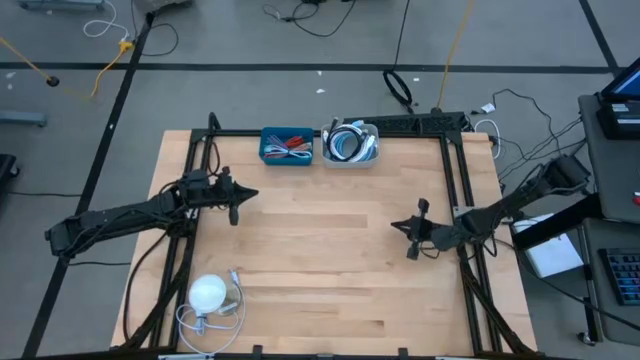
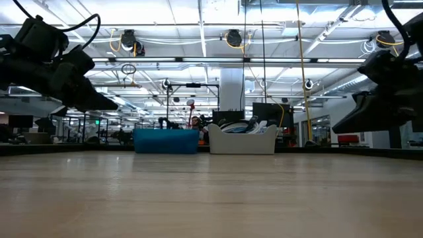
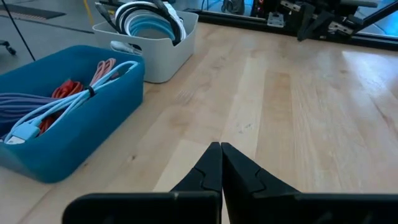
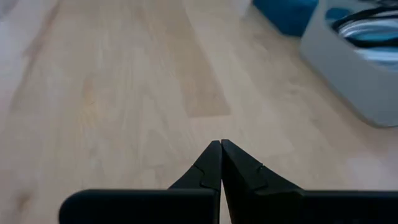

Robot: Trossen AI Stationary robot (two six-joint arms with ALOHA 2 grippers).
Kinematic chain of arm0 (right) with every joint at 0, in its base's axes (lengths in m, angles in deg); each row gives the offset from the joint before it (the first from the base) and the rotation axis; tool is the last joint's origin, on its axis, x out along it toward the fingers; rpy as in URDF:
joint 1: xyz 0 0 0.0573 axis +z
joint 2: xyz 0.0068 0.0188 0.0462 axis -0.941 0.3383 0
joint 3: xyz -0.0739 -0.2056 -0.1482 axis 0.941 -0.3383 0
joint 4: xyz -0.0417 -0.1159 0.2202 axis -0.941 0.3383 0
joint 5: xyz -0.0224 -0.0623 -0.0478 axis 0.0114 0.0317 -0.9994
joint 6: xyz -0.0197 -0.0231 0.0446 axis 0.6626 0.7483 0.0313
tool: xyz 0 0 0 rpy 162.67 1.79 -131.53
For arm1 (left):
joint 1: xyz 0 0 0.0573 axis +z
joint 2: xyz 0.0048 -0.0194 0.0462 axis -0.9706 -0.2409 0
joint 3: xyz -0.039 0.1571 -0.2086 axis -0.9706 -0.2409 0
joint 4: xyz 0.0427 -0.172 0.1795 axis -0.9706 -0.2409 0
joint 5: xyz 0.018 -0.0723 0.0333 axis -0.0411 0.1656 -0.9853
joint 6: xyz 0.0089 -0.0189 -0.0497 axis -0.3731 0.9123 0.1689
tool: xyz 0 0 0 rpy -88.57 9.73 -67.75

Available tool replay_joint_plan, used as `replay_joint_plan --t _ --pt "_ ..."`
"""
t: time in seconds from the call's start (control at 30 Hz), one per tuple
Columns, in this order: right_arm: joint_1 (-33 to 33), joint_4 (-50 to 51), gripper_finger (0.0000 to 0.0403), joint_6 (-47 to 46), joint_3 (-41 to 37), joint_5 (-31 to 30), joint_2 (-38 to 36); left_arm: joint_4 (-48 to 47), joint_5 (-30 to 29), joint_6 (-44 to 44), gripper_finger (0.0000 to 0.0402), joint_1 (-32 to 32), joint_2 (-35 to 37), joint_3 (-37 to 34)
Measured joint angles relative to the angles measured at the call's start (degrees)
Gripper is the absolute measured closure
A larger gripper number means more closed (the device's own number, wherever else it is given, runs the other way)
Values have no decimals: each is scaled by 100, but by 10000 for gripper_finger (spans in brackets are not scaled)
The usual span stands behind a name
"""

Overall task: Pick & Place USB Port
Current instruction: Return to Home Position

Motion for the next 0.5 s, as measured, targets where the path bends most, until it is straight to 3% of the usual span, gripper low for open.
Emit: replay_joint_plan --t 0.1,0.37,0.5 --pt "-179 -26 403 169 0 72 -186 -2 -2 18 401 0 0 0" --pt "-1618 -69 403 1209 2 2011 -1536 -2 -4 120 401 0 0 0" --pt "-2323 429 403 1498 2 2785 -2474 -1 -4 129 401 0 0 0"
